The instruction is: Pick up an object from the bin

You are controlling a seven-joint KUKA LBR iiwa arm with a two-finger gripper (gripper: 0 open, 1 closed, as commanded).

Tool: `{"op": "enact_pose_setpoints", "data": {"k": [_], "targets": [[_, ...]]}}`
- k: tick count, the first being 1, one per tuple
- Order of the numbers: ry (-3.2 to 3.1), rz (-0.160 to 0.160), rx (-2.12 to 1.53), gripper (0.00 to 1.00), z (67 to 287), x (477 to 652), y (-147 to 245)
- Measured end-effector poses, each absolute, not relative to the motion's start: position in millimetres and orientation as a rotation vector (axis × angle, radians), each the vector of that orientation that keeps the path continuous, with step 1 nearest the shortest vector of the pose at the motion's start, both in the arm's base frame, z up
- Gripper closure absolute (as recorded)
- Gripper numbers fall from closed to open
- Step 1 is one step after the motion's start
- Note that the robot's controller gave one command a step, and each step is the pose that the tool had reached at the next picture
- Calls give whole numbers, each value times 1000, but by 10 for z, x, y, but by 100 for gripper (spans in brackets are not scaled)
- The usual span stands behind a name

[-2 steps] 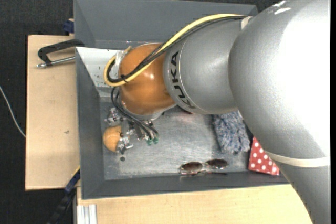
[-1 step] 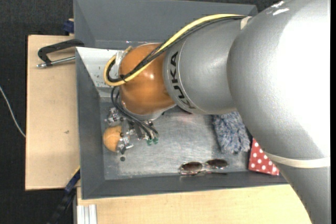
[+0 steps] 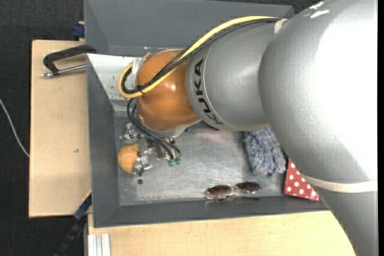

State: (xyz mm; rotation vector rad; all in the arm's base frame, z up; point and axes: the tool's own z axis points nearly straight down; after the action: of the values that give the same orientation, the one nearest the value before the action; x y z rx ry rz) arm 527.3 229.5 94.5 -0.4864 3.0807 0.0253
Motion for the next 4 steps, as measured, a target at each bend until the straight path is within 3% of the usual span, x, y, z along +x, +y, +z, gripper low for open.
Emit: {"op": "enact_pose_setpoints", "data": {"k": [4], "targets": [[3081, 26, -486, 100, 944, 5272, 2294]]}}
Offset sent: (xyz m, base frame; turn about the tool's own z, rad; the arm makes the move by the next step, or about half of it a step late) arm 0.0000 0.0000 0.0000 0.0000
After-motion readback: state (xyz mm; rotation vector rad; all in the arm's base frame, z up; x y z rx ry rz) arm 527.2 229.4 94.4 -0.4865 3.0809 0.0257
